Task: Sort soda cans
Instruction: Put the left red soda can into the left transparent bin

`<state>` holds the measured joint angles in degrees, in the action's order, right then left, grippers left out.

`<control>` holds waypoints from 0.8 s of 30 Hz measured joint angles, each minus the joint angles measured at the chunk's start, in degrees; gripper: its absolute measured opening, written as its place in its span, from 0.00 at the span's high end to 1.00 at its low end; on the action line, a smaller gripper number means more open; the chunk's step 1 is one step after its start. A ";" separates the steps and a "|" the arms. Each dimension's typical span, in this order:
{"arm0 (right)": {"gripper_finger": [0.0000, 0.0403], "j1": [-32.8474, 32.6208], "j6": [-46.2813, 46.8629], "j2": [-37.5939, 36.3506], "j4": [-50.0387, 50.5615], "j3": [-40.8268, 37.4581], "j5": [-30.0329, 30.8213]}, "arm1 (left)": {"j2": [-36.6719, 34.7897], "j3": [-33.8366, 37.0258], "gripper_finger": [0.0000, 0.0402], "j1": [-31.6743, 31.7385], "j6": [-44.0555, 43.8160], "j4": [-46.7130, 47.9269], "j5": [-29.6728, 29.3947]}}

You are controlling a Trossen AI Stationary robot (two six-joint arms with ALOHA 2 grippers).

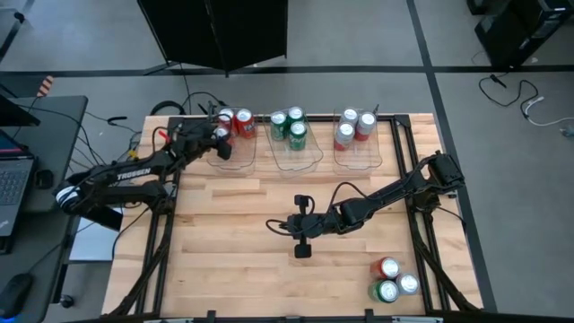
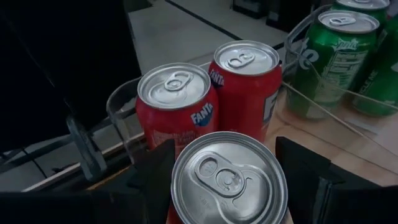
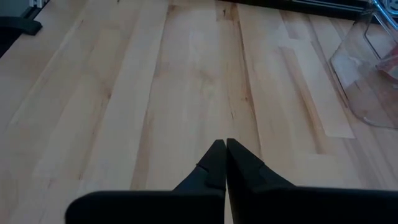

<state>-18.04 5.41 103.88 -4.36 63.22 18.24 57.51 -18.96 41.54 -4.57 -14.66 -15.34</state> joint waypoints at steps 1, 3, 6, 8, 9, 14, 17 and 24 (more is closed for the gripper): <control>1.00 0.00 0.00 0.00 -0.02 0.01 0.00 | 0.70 -0.05 0.44 0.00 0.03 -0.64 -0.04; 1.00 0.00 0.00 0.00 0.00 0.00 0.00 | 1.96 -0.17 0.44 0.00 0.03 -1.66 -0.08; 1.00 0.00 0.17 0.00 0.01 0.01 0.00 | 3.05 -0.20 0.44 0.00 -0.05 -2.38 -0.12; 1.00 0.00 0.17 0.00 0.03 0.00 0.00 | 3.08 -0.18 0.44 0.00 -0.07 -2.22 -0.12; 1.00 0.00 0.18 0.00 0.04 0.00 0.00 | 3.02 -0.17 0.44 0.00 -0.08 -2.16 -0.12; 1.00 0.00 0.39 0.00 0.09 0.00 0.00 | 3.16 -0.50 0.15 0.00 1.53 0.22 -0.11; 1.00 0.00 0.40 0.00 0.11 0.00 0.00 | 3.27 -1.02 0.04 0.00 1.76 2.24 -0.01; 1.00 0.00 0.40 0.00 0.13 0.02 0.02 | 3.15 -1.70 0.10 -0.02 2.90 1.41 -0.51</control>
<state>-18.04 5.81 103.88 -4.23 63.24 18.26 60.66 -20.66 41.52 -1.67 -13.25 -15.86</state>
